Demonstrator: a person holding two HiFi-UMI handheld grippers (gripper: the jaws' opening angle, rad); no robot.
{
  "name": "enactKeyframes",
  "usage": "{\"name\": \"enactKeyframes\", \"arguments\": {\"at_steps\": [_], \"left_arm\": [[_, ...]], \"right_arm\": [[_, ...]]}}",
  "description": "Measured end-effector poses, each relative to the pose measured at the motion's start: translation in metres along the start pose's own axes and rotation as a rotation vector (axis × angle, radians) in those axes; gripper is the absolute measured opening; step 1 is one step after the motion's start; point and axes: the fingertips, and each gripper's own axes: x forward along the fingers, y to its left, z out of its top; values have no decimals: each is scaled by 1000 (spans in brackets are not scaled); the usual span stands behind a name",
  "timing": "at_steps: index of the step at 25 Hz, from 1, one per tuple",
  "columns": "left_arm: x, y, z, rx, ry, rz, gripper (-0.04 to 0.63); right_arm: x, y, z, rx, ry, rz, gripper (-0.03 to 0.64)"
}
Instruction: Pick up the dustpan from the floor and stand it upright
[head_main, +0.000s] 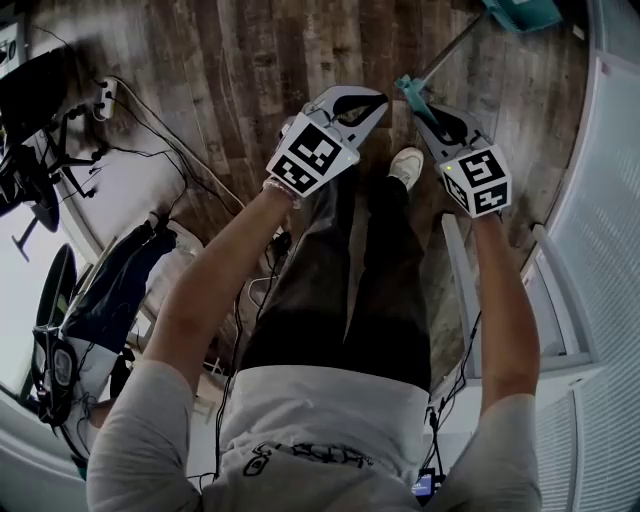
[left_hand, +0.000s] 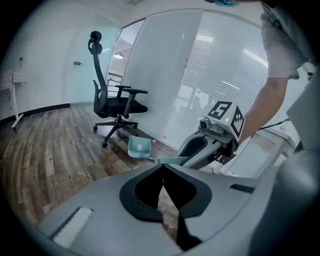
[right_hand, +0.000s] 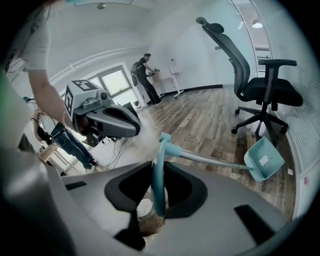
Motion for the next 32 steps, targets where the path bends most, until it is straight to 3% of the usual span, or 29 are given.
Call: {"name": "enactKeyframes", "arguments": {"at_steps": [8,20,32], "left_arm": [[-10,-24,41,7,-22,-18,2],[-17,-33,50,-3,-42,-2,2],[-38,-36,99,24,-107,18,2]], "right_arm": [[-34,18,28,21,-20,29,66],[-47,27,52,50,-81,80,67],[-77,42,92,74,-133,122,71]]}}
